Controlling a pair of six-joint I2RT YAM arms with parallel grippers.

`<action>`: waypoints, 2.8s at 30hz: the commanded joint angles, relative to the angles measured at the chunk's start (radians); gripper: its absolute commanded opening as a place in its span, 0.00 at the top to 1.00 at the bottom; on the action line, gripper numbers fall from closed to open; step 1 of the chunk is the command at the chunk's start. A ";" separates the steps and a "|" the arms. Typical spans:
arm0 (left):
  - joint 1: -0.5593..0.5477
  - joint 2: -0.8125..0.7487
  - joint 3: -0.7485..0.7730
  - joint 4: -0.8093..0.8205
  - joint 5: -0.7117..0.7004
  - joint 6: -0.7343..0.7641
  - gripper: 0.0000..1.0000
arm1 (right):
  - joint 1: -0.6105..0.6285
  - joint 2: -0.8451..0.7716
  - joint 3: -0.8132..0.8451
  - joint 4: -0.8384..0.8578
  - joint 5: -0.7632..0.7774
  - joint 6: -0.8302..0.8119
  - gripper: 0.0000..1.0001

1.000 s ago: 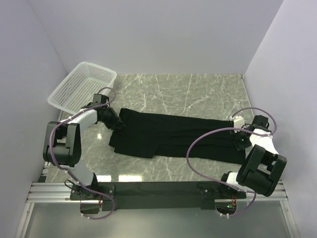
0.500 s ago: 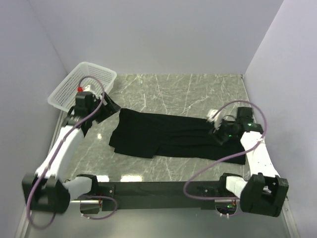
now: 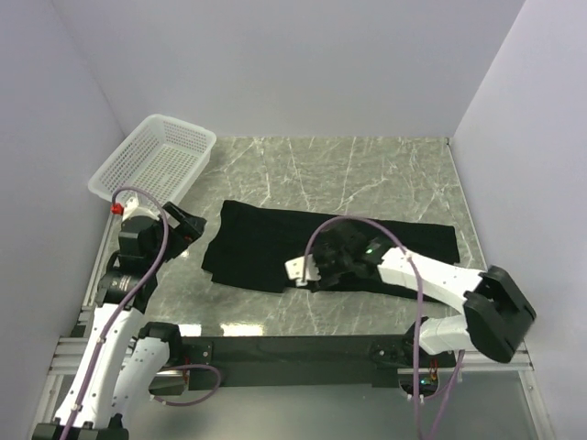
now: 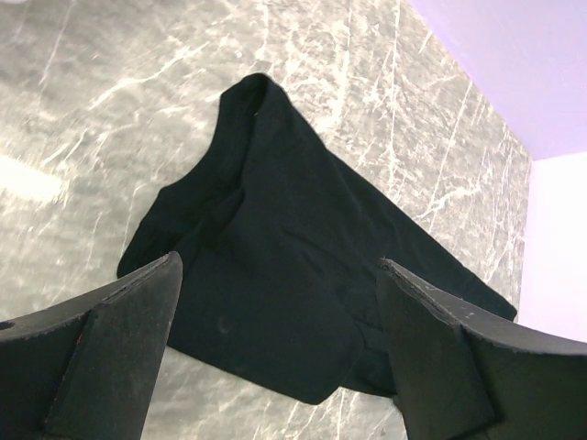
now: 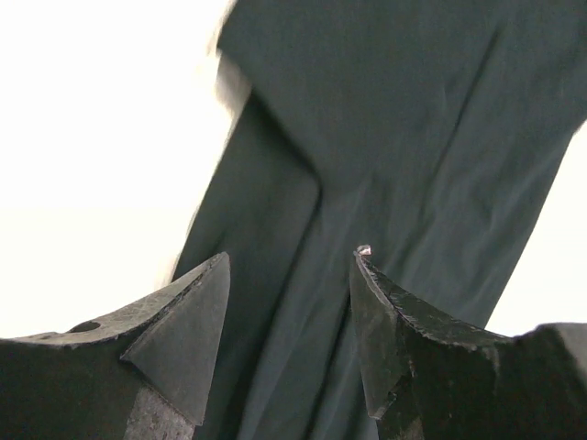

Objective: Fold and stack the t-shirts

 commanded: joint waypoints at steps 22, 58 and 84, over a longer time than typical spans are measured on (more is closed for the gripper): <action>0.005 -0.156 -0.007 -0.118 -0.044 -0.039 0.09 | 0.322 0.255 0.036 0.392 0.255 0.031 0.82; 0.005 0.054 -0.076 -0.038 0.227 -0.020 0.13 | -0.160 0.362 0.425 0.086 -0.059 0.917 0.44; -0.191 0.472 -0.197 0.020 0.222 -0.162 0.43 | -0.299 0.151 0.411 -0.266 -0.326 0.482 0.40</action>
